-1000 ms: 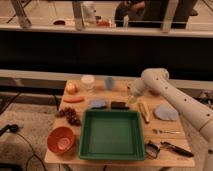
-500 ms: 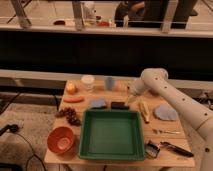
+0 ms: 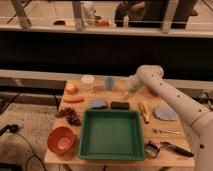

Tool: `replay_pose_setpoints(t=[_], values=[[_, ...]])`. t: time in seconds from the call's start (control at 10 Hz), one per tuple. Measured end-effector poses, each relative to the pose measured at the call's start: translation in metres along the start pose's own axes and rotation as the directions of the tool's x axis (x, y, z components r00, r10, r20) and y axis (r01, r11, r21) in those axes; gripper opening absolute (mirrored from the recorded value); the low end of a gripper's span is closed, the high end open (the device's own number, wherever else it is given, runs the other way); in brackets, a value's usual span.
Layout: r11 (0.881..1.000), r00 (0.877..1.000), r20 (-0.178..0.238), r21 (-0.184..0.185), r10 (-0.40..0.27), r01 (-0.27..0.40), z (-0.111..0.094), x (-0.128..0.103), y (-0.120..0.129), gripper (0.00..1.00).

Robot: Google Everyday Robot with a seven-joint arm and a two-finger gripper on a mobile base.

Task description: Place pepper in paper cup

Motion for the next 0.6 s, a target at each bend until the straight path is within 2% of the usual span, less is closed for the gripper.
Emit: replay_pose_setpoints(t=[0.3, 0.6], values=[[0.999, 0.998, 0.044, -0.008, -0.038, 0.038, 0.000, -0.025, 0.001, 0.80], [0.995, 0.991, 0.105, -0.040, -0.089, 0.094, 0.005, -0.058, 0.015, 0.80]])
